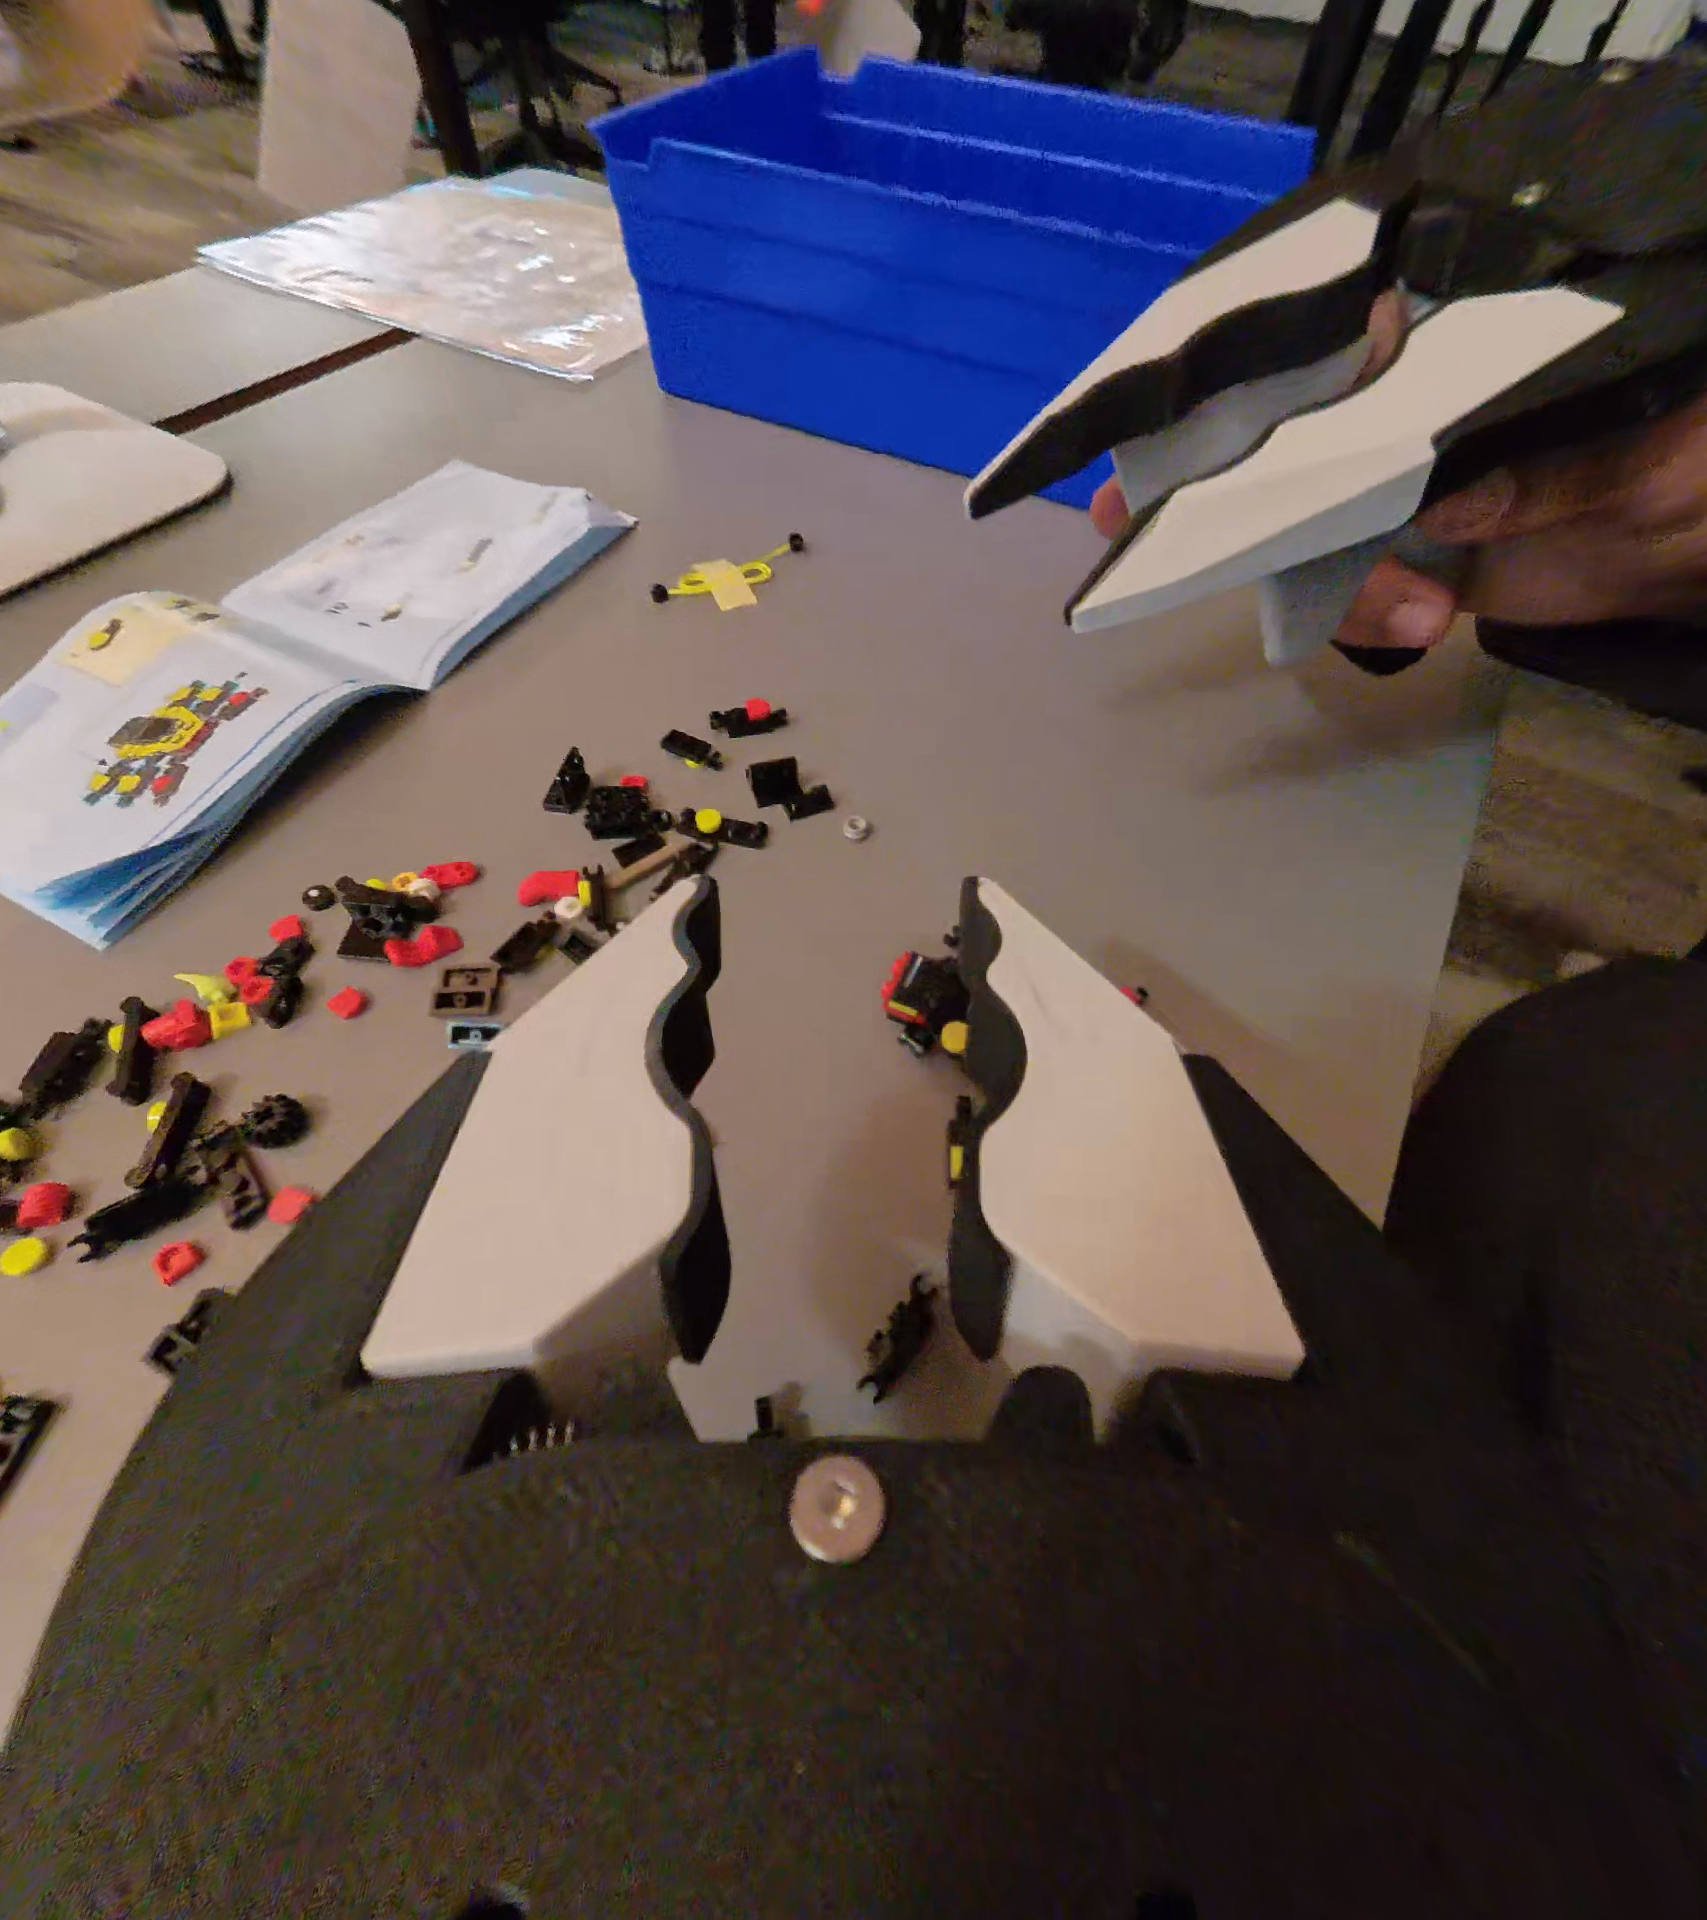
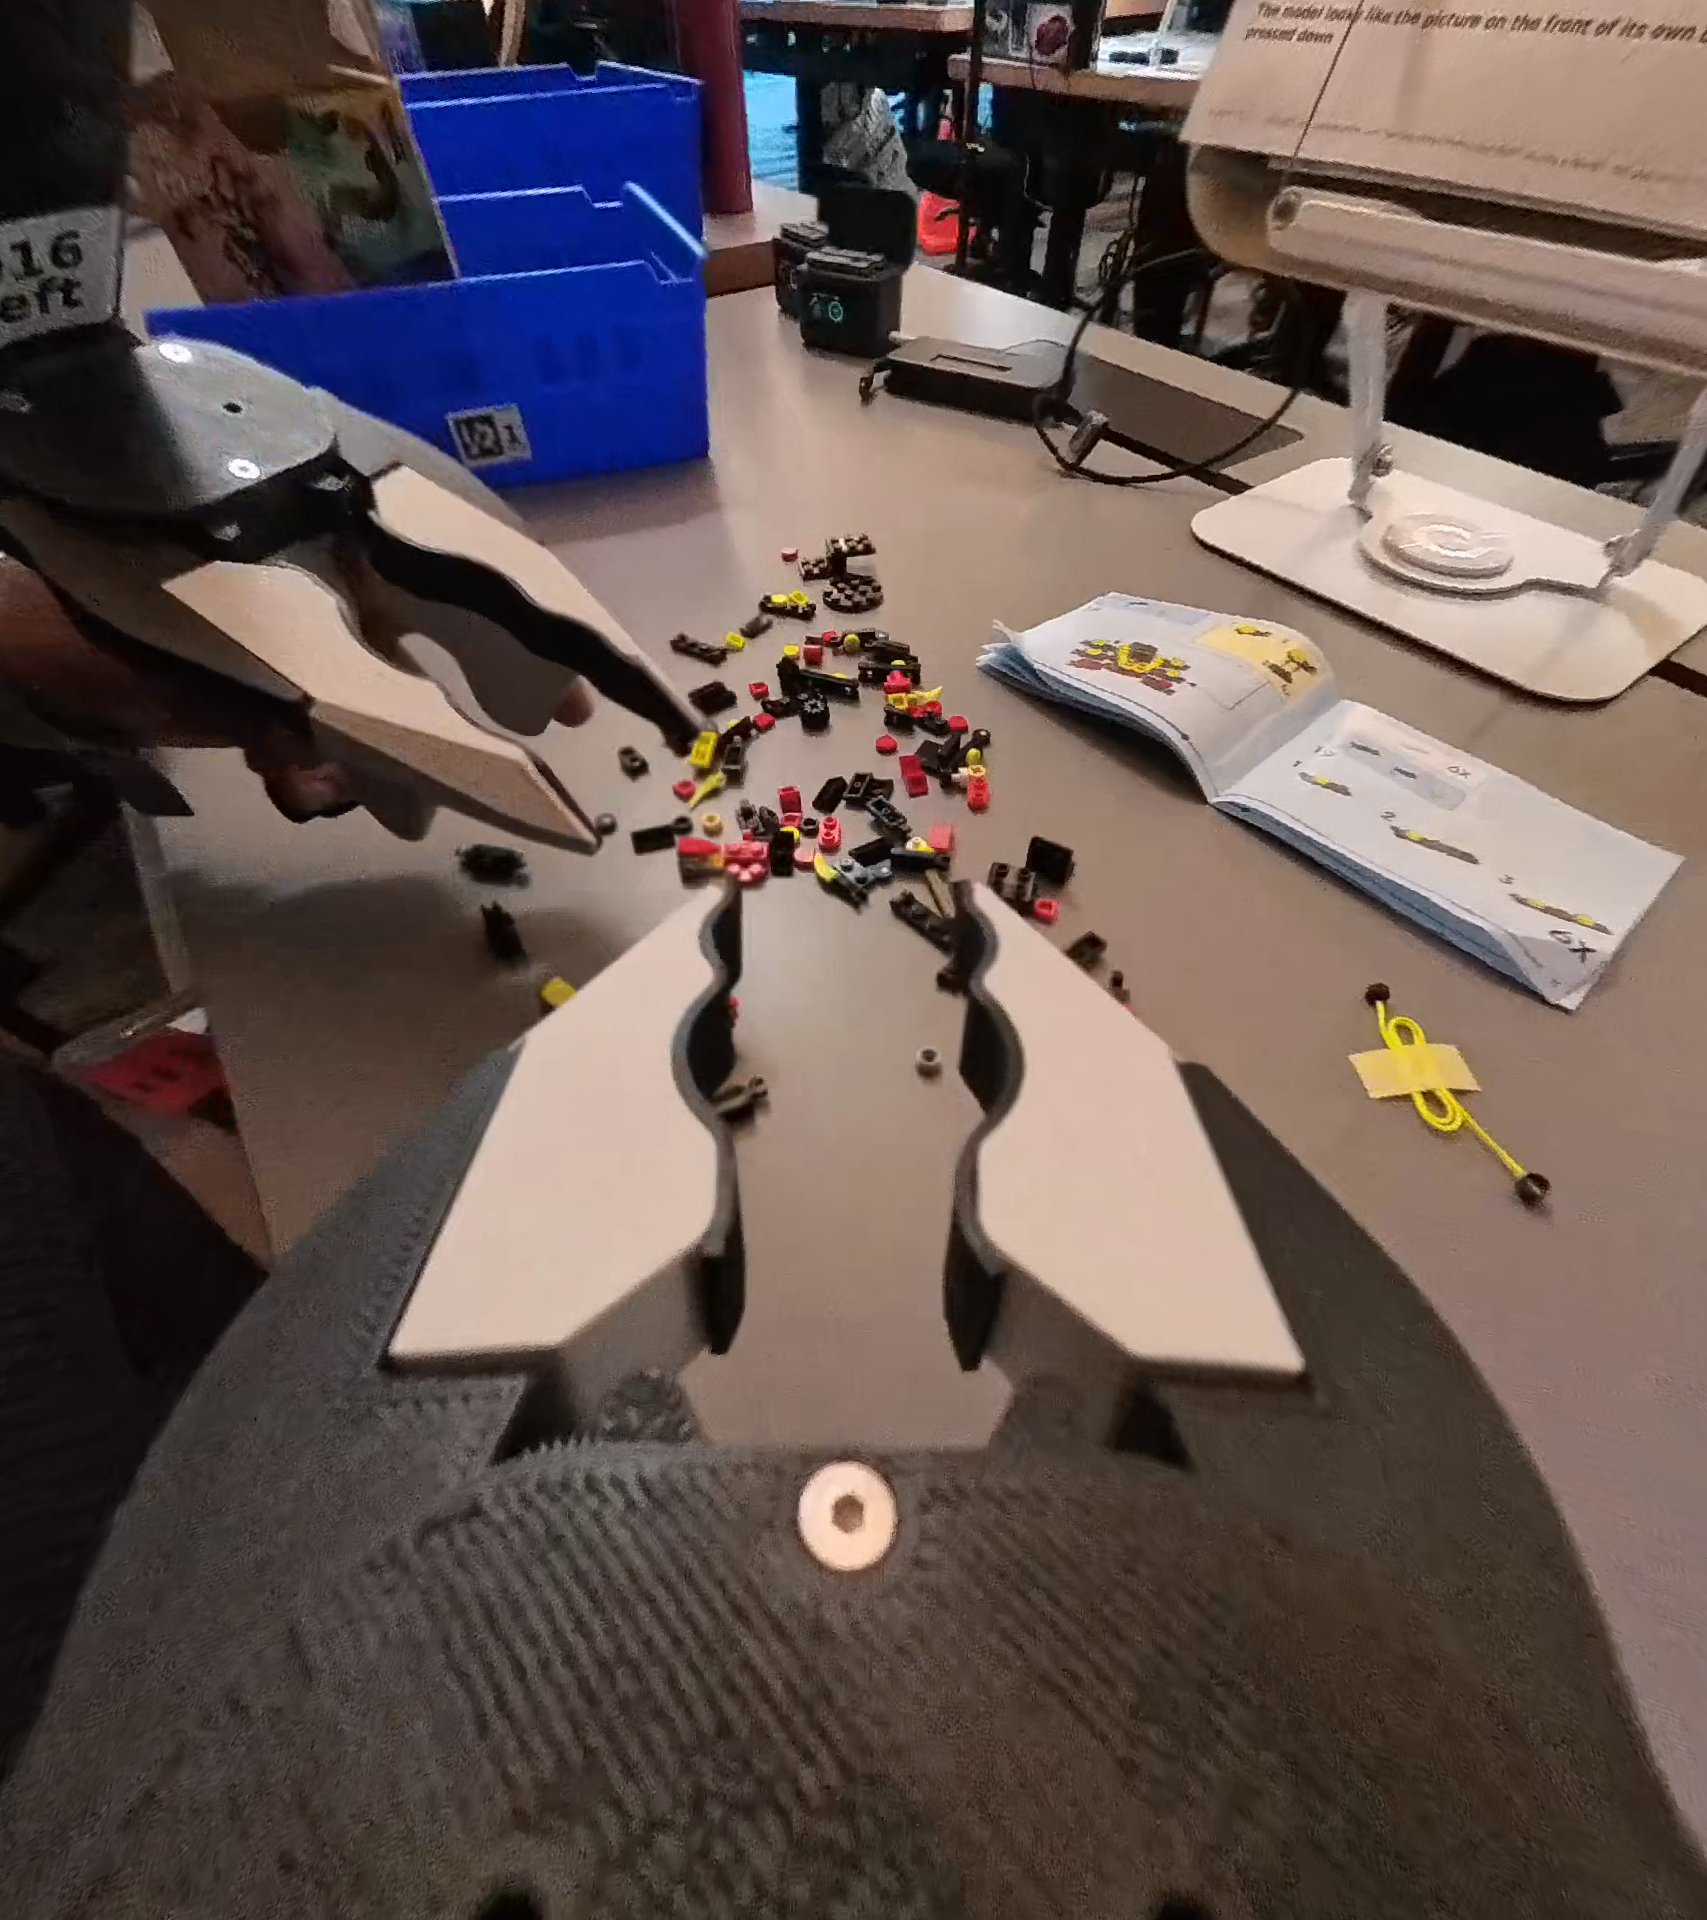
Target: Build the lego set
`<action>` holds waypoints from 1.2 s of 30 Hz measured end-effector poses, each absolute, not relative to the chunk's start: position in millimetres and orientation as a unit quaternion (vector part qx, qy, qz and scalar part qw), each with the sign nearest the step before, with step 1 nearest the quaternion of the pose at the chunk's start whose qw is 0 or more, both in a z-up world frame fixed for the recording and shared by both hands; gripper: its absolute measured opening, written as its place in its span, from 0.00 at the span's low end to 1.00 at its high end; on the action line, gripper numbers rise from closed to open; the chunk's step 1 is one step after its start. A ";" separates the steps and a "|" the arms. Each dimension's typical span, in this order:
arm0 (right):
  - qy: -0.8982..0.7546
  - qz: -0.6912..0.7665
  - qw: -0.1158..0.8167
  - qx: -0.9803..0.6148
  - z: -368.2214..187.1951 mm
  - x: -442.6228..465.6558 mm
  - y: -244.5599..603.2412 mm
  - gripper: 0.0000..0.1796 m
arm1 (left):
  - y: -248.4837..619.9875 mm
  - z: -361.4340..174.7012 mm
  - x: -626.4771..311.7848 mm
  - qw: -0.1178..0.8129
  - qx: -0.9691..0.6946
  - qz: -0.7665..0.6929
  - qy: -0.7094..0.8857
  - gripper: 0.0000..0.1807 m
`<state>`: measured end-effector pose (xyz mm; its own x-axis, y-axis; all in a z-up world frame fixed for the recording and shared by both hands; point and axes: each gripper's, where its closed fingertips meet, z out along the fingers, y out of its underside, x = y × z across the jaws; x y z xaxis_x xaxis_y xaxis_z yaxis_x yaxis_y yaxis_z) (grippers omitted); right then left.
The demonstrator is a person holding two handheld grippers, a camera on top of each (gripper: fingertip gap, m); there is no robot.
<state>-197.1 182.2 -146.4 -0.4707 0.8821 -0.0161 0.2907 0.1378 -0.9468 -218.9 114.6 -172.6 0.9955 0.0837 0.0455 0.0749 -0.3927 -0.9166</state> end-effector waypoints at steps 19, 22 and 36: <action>-0.748 0.468 0.211 -0.420 -191.1 -199.6 176.4 0.15 | 109.4 -201.4 -215.4 0.497 -0.865 -0.035 -0.060 0.27; -0.780 0.422 0.150 -0.437 -223.3 -193.8 175.4 0.10 | 109.6 -198.4 -217.6 0.503 -0.860 -0.047 -0.073 0.24; -0.827 0.379 0.101 -0.403 -247.8 -186.4 148.9 0.09 | 109.5 -194.5 -222.3 0.510 -0.848 -0.082 -0.119 0.21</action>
<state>-186.4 148.9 -247.8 -0.6553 0.7427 -0.1379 0.5895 0.3886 -0.7082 -222.3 109.5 -194.5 0.9583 0.1170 0.2607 0.2852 -0.4511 -0.8457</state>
